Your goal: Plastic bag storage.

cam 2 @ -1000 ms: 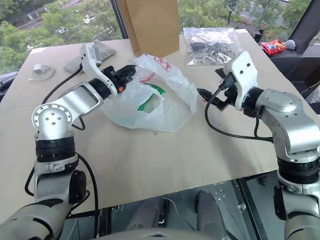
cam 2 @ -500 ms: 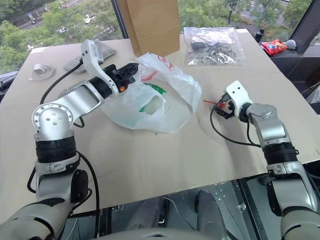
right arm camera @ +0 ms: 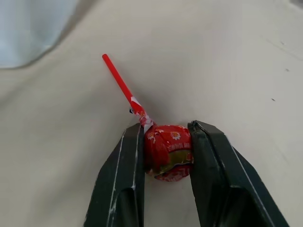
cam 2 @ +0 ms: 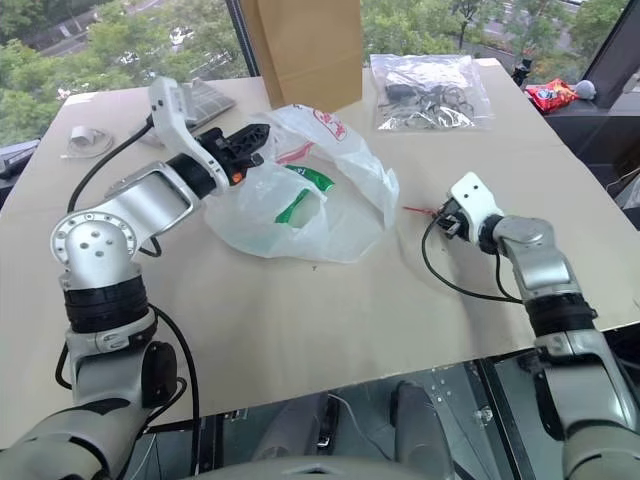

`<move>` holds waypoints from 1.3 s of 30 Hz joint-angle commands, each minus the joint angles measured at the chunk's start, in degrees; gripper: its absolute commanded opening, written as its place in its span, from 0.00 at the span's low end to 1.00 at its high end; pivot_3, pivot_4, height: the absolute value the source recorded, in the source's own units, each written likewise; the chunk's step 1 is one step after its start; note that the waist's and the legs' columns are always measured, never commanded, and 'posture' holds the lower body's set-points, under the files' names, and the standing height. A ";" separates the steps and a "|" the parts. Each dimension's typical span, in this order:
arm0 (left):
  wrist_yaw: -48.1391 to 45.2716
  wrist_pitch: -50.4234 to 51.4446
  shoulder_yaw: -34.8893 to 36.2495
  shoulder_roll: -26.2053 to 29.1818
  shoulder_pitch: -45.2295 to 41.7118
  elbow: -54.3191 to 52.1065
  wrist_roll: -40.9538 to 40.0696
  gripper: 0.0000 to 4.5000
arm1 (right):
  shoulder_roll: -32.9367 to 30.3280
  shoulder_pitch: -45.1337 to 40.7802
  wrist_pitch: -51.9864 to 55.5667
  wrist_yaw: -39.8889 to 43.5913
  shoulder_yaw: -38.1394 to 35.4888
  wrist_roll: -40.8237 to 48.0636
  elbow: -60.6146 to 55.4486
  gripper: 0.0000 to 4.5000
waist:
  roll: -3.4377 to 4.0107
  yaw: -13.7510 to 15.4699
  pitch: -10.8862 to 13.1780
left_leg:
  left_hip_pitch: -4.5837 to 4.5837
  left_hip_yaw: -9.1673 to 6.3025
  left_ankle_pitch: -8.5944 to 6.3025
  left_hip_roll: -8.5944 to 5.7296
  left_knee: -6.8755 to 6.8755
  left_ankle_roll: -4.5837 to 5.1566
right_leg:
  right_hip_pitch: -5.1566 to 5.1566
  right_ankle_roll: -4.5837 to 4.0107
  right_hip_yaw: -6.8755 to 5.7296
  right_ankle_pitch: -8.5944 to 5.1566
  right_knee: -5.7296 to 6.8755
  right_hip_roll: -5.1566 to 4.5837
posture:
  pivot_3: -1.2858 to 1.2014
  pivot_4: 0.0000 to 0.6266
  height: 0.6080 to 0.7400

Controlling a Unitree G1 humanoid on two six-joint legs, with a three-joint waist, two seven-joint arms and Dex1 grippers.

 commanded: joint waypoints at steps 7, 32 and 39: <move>-13.32 2.40 -2.02 6.71 0.79 -5.85 0.69 0.00 | -1.16 4.45 27.53 -3.98 -3.96 18.86 -40.29 0.18 | -0.03 -0.55 -0.01 | 0.22 0.15 -0.02 0.07 0.03 0.03 | 0.14 0.01 0.06 -0.01 0.04 0.12 | 0.52 0.24 1.00; -12.73 2.97 -0.71 7.38 3.89 -10.80 3.70 0.00 | 32.27 -22.91 -5.06 -12.65 8.89 0.04 8.32 1.00 | -0.02 -1.43 -0.01 | 0.10 0.00 0.01 0.06 -0.10 -0.01 | -0.04 -0.09 0.05 0.05 0.02 0.09 | 0.52 0.24 1.00; -15.35 -0.84 -1.34 8.15 5.28 -8.96 9.64 0.00 | 23.60 -12.70 8.32 -9.20 8.33 2.73 -16.56 1.00 | -0.01 -1.74 -0.01 | 0.10 0.02 0.01 0.05 -0.06 -0.02 | -0.07 -0.09 0.01 0.05 0.09 0.13 | 0.52 0.24 1.00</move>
